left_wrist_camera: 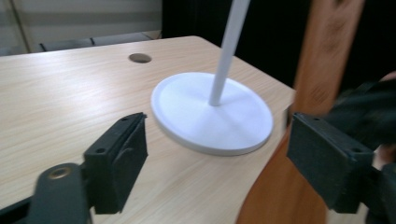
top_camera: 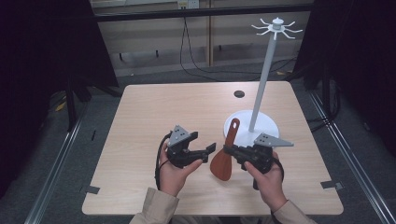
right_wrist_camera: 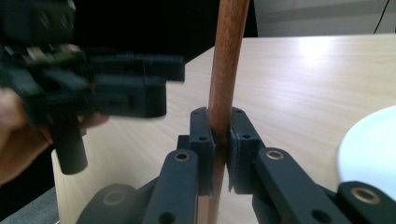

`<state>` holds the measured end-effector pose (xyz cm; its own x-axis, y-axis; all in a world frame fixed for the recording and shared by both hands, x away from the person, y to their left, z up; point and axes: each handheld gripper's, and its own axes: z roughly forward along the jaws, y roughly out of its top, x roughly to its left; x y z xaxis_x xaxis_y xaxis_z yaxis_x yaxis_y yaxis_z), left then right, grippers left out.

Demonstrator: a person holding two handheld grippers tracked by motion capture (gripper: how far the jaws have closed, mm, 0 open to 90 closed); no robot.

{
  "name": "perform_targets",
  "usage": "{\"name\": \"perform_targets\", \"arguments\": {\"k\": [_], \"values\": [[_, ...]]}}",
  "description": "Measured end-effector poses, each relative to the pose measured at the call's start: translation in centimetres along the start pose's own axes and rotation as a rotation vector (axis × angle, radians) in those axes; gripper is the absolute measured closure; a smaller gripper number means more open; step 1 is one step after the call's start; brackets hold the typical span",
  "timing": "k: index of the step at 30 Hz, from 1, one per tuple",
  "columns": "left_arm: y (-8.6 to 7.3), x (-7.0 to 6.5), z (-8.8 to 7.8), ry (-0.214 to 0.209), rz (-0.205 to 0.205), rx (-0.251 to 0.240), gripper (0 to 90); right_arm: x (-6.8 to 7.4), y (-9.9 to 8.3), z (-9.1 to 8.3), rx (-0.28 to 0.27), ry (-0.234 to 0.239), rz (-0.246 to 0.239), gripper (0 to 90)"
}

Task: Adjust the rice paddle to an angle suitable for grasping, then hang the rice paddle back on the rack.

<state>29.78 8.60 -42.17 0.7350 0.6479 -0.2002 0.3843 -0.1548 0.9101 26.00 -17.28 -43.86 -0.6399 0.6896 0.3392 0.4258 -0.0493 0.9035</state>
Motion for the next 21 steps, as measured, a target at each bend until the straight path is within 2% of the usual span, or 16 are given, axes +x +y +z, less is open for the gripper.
{"name": "perform_targets", "arguments": {"k": [2, 4, 9, 15, 16, 18, 20, 21], "values": [[-0.4, 0.5, 0.0, 0.029, 0.007, 0.016, 15.3, -0.4, 0.9, -0.5, -0.004, 0.006, -0.013, 82.5], [-0.9, 1.0, 0.2, 0.039, -0.009, 0.036, 13.9, -0.6, 2.0, -1.0, -0.005, 0.013, -0.034, 82.5], [-2.0, 1.8, 0.8, 0.049, -0.014, 0.100, 10.8, -1.1, 4.2, -1.7, -0.019, 0.043, -0.056, 82.5], [-2.9, 2.4, 1.1, 0.051, -0.010, 0.149, 8.9, -1.6, 6.3, -2.4, -0.018, 0.071, -0.081, 82.5], [-2.9, 2.4, 1.1, 0.056, -0.022, 0.134, 8.6, -1.7, 6.7, -2.4, -0.017, 0.074, -0.083, 82.4], [-2.9, 2.5, 1.0, 0.055, -0.009, 0.139, 8.7, -1.9, 7.7, -2.6, -0.026, 0.079, -0.095, 82.4], [-3.0, 2.5, 1.1, 0.050, -0.024, 0.131, 8.7, -2.0, 8.6, -2.8, -0.028, 0.082, -0.102, 82.4], [-3.1, 2.5, 1.0, 0.050, -0.015, 0.141, 8.6, -2.0, 9.2, -2.9, -0.026, 0.081, -0.109, 82.4]]}}
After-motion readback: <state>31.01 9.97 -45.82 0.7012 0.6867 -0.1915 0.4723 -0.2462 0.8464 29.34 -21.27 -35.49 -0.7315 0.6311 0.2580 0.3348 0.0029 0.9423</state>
